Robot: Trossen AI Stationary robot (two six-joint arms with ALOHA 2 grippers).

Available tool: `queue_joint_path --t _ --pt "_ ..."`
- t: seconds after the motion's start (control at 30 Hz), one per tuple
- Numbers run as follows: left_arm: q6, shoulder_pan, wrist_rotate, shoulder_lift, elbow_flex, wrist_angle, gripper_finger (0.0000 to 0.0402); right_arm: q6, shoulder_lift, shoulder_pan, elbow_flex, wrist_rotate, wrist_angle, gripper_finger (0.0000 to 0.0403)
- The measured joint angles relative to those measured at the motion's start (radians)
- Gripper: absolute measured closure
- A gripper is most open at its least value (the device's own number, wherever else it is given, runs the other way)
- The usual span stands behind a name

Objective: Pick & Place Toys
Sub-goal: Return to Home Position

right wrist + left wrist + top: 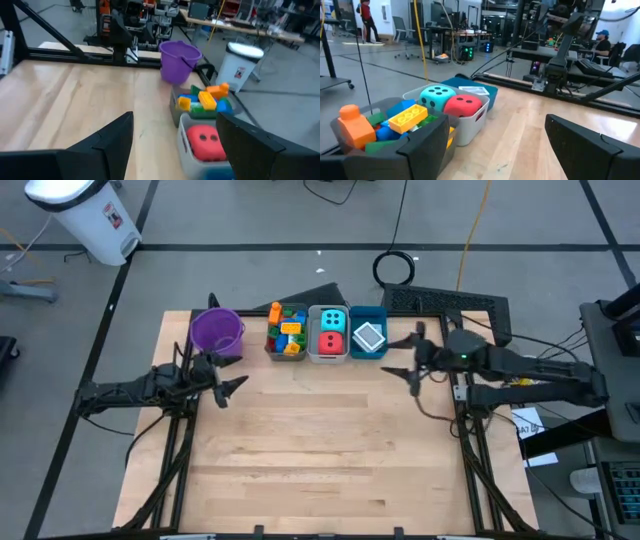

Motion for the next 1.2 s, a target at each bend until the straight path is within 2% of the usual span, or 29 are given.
queue_joint_path --t 0.13,0.23,0.37,0.47,0.6,0.67,0.77,0.87,1.07,1.2 --pt "0.009 -0.009 -0.017 -0.004 -0.063 0.04 0.0066 0.097 -0.086 0.0 0.0 0.0 -0.137 0.0147" --pt "0.082 -0.008 -0.011 0.024 -0.07 0.084 0.0066 0.174 -0.133 0.0 0.0 -0.004 -0.205 0.0147" --pt "0.093 -0.009 -0.002 0.056 -0.071 0.081 0.0066 0.173 -0.206 0.0 -0.013 -0.008 -0.226 0.0147" --pt "0.098 -0.008 -0.004 0.071 -0.071 0.079 0.0066 0.161 -0.292 0.0 -0.093 -0.027 -0.092 0.0147" --pt "0.089 -0.008 -0.004 0.078 -0.071 0.079 0.0066 0.107 -0.395 -0.001 -0.293 -0.206 0.229 0.0147" --pt "0.089 -0.008 -0.004 0.078 -0.071 0.08 0.0066 0.099 -0.429 0.0 -0.394 -0.246 0.363 0.0147" --pt "0.089 -0.008 -0.005 0.078 -0.071 0.08 0.0066 0.155 -0.459 -0.007 -0.502 -0.186 0.505 0.0147" --pt "0.089 -0.008 -0.004 0.078 -0.071 0.08 0.0066 0.185 -0.471 -0.025 -0.568 -0.107 0.533 0.0147" --pt "0.087 -0.008 -0.005 0.078 -0.071 0.081 0.0066 0.184 -0.471 -0.044 -0.672 -0.107 0.597 0.0147" --pt "0.087 -0.008 -0.005 0.077 -0.071 0.081 0.0066 0.123 -0.469 -0.043 -0.747 -0.108 0.678 0.0147"
